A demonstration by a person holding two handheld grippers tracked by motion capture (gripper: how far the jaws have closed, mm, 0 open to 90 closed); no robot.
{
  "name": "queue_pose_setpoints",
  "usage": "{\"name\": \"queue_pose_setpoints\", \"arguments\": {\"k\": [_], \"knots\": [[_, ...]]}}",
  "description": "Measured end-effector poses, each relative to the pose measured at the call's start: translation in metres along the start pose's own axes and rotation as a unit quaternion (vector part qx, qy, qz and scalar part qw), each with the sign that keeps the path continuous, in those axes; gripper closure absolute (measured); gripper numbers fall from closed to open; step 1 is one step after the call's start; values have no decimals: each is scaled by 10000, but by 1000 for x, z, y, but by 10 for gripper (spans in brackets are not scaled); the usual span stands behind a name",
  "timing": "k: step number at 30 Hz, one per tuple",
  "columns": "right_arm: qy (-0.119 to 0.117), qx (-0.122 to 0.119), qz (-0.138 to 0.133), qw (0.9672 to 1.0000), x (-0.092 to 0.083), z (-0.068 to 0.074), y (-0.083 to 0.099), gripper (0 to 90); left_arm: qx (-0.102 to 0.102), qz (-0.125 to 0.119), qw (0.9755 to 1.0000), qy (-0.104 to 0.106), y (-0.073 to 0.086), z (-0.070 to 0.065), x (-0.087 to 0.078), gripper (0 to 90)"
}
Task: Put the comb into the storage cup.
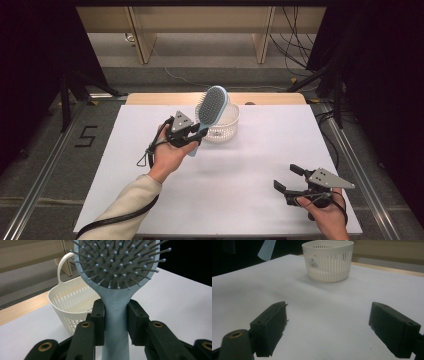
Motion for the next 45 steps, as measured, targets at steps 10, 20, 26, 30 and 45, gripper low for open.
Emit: {"name": "queue_pose_setpoints", "arguments": {"k": [10,20,26,30,45], "knots": [[10,-9,6,10000,0,0,0,156,-46,-36,10000,-3,-2,0,2,696],[17,-12,18,10000,0,-1,1,156,-66,-66,9999,-58,-2,1,3,696],[18,3,26,10000,0,-1,1,156,-64,-95,9999,-108,-4,3,3,696],[17,-3,12,10000,0,-1,1,156,-87,-117,9998,-136,-6,4,3,696],[14,-2,17,10000,0,-1,1,156,-97,-199,9997,-101,-14,4,4,696]]}}
Point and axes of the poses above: each handheld gripper's, and its own axes: x roughly forward along the jaws, y roughly out of its underside, z roughly to its left, the point moved 8 cm from there along x, roughly forward along the jaws
